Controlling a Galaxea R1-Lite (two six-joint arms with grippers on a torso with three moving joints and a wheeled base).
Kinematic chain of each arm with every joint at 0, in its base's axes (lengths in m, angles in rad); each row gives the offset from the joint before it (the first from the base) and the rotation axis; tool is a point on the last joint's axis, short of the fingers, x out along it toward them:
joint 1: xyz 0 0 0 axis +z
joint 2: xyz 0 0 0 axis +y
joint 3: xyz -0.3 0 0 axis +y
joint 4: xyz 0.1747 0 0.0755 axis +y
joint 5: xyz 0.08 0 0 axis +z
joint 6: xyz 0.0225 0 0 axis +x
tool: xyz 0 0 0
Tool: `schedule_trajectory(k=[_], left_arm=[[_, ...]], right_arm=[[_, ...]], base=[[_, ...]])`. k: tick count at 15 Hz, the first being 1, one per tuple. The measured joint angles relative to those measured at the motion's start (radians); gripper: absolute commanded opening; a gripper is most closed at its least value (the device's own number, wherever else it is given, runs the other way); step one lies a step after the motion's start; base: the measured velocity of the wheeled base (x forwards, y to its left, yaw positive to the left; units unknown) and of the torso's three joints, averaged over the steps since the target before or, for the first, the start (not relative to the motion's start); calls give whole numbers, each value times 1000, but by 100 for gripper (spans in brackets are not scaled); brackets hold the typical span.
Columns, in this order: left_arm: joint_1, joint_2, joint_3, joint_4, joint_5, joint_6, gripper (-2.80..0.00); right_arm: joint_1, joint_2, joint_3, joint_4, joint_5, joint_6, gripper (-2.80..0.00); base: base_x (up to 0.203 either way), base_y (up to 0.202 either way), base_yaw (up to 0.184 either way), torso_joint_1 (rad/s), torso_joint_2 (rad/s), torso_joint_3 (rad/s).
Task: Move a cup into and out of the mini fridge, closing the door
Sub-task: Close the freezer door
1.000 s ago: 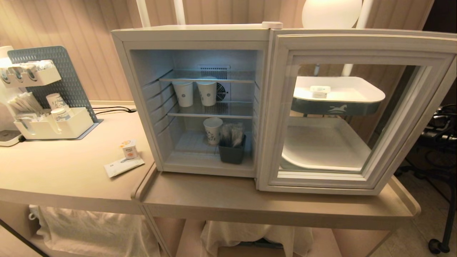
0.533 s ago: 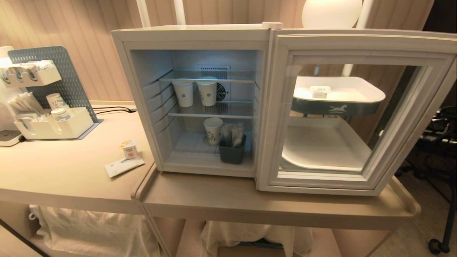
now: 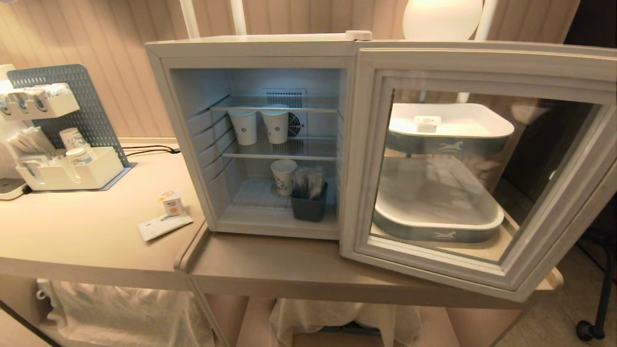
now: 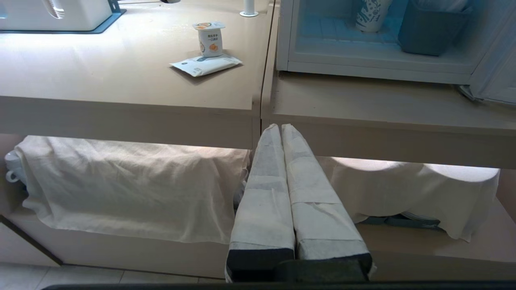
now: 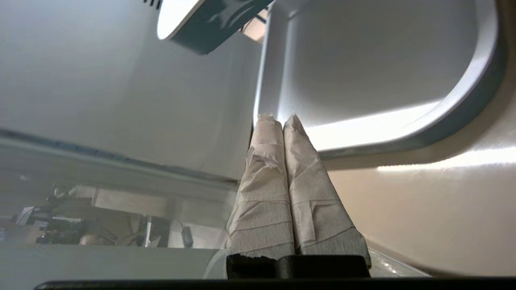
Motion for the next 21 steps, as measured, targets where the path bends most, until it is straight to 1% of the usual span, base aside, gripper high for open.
schedule_trajectory(k=[5, 9, 11, 14, 15, 16, 18, 19, 21], left_arm=[[0, 0, 0, 0, -1, 0, -280], [0, 0, 0, 0, -1, 0, -280], [0, 0, 0, 0, -1, 0, -280], [1, 0, 0, 0, -1, 0, -280], [0, 0, 0, 0, -2, 0, -280], [0, 0, 0, 0, -1, 0, -280], [0, 0, 0, 0, -1, 0, -280], [1, 0, 0, 0, -1, 0, -280], [0, 0, 0, 0, -1, 0, -280]], right_arm=[[7, -318, 142, 140, -3, -27, -280], [61, -557, 183, 307, -14, -65, -280], [122, -663, 183, 388, -54, -66, -280], [281, -803, 175, 542, -125, -54, -280], [336, -840, 165, 586, -136, -30, -280], [387, -870, 151, 620, -139, 14, -280], [476, -900, 118, 642, -144, 105, -280], [507, -901, 106, 644, -145, 132, -280], [547, -878, 87, 644, -149, 142, -280]], base=[[0, 0, 0, 0, 0, 0], [0, 0, 0, 0, 0, 0], [0, 0, 0, 0, 0, 0], [0, 0, 0, 0, 0, 0], [0, 0, 0, 0, 0, 0], [0, 0, 0, 0, 0, 0], [0, 0, 0, 0, 0, 0], [0, 0, 0, 0, 0, 0], [0, 0, 0, 0, 0, 0]])
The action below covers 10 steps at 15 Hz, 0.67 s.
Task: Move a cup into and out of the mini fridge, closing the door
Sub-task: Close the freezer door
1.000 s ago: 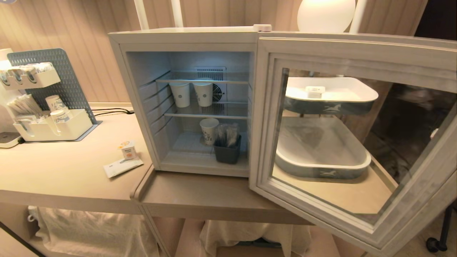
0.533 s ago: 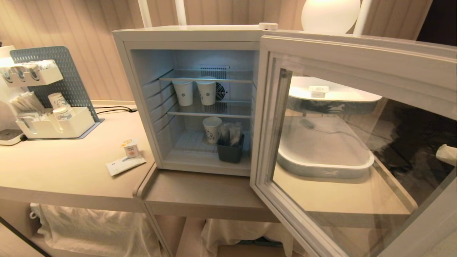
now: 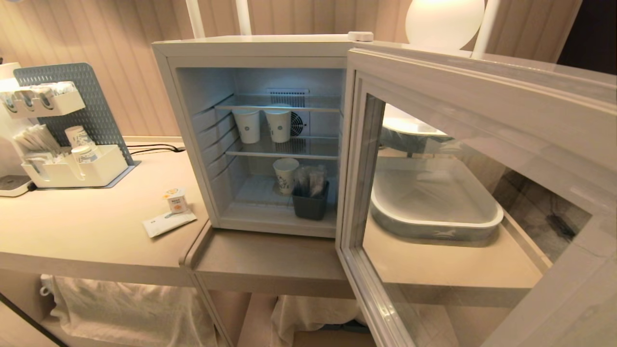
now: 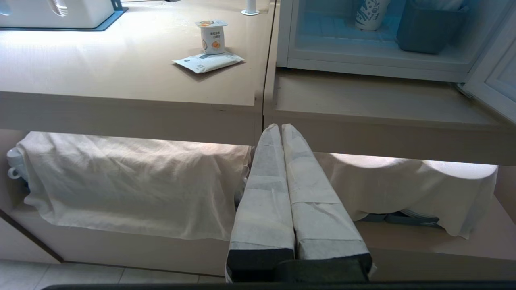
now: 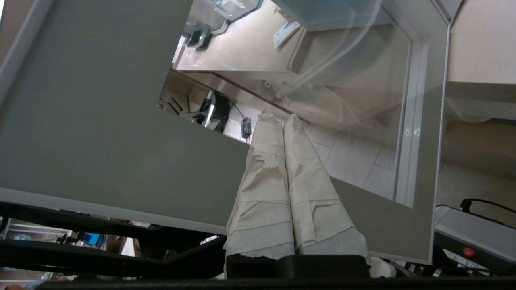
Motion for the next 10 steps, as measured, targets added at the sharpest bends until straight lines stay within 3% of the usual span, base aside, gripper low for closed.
schedule_trajectory(k=[4, 6, 10], left_arm=[[0, 0, 0, 0, 0, 0, -280], [1, 0, 0, 0, 0, 1, -280], [1, 0, 0, 0, 0, 0, -280]], right_arm=[[57, 141, -82, -6, -49, -5, -280], [140, 254, -145, -11, -136, -13, -280], [374, 493, -258, -65, -386, -35, -280]], base=[[0, 0, 0, 0, 0, 0], [0, 0, 0, 0, 0, 0], [0, 0, 0, 0, 0, 0]])
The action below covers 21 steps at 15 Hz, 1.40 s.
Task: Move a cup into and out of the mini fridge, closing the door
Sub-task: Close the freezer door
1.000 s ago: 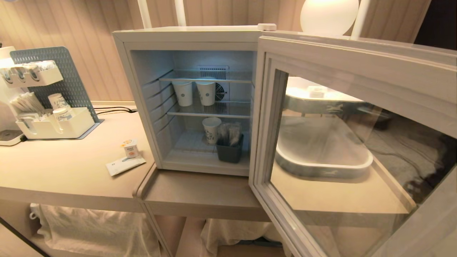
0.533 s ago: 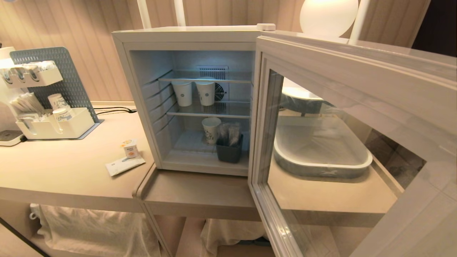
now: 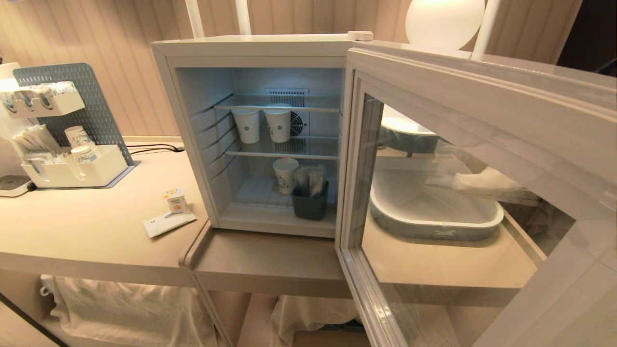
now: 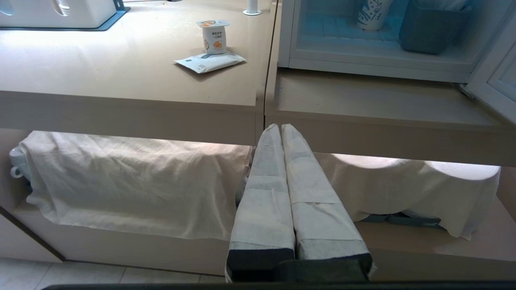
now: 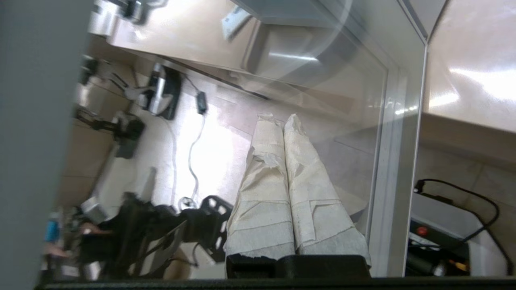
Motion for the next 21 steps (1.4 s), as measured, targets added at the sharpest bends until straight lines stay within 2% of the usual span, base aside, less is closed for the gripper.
schedule_trajectory(k=[2, 5, 8, 13, 18, 21], left_arm=[[-1, 0, 0, 0, 0, 0, -280], [-1, 0, 0, -1, 0, 0, -280], [-1, 0, 0, 0, 0, 0, -280], [-1, 0, 0, 0, 0, 0, -280], [-1, 0, 0, 0, 0, 0, -280], [-1, 0, 0, 0, 0, 0, -280]], right_arm=[[73, 94, -52, -25, -80, -1, -280], [120, 170, -96, -29, -96, 2, -280], [132, 193, -97, -24, -132, 3, -280], [133, 203, -110, -28, -144, -3, -280], [148, 303, -265, -85, -194, -31, -280], [198, 420, -386, -84, -293, -72, -280]], base=[[0, 0, 0, 0, 0, 0], [0, 0, 0, 0, 0, 0], [0, 0, 0, 0, 0, 0], [0, 0, 0, 0, 0, 0], [0, 0, 0, 0, 0, 0], [0, 0, 0, 0, 0, 0]])
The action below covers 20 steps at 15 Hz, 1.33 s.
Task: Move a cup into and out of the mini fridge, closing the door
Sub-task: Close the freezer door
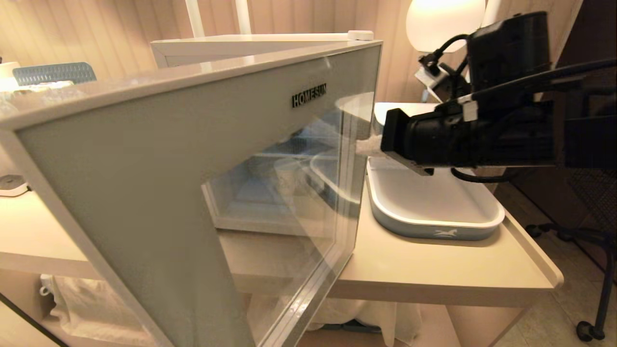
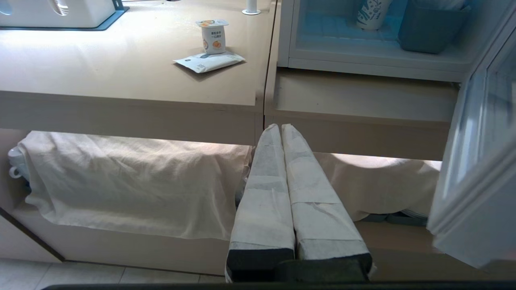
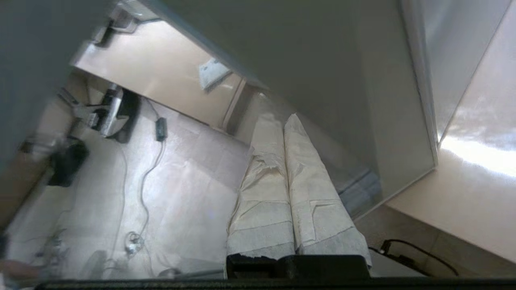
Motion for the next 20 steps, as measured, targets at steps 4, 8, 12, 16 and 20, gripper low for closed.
schedule_trajectory(k=[4, 8, 12, 16, 20], left_arm=[[-1, 0, 0, 0, 1, -1, -280], [0, 0, 0, 0, 1, -1, -280], [0, 0, 0, 0, 1, -1, -280], [0, 0, 0, -1, 2, -1, -280], [0, 0, 0, -1, 1, -1, -280]], right_arm=[[71, 155, -133, 17, -138, -73, -280], [112, 274, -260, 33, -182, -112, -280], [144, 328, -300, 64, -231, -120, -280], [147, 327, -273, 66, -264, -117, -280], [143, 237, -131, 42, -312, -113, -280]], base=[[0, 0, 0, 0, 0, 0], [0, 0, 0, 0, 0, 0], [0, 0, 0, 0, 0, 0], [0, 0, 0, 0, 0, 0], [0, 0, 0, 0, 0, 0]])
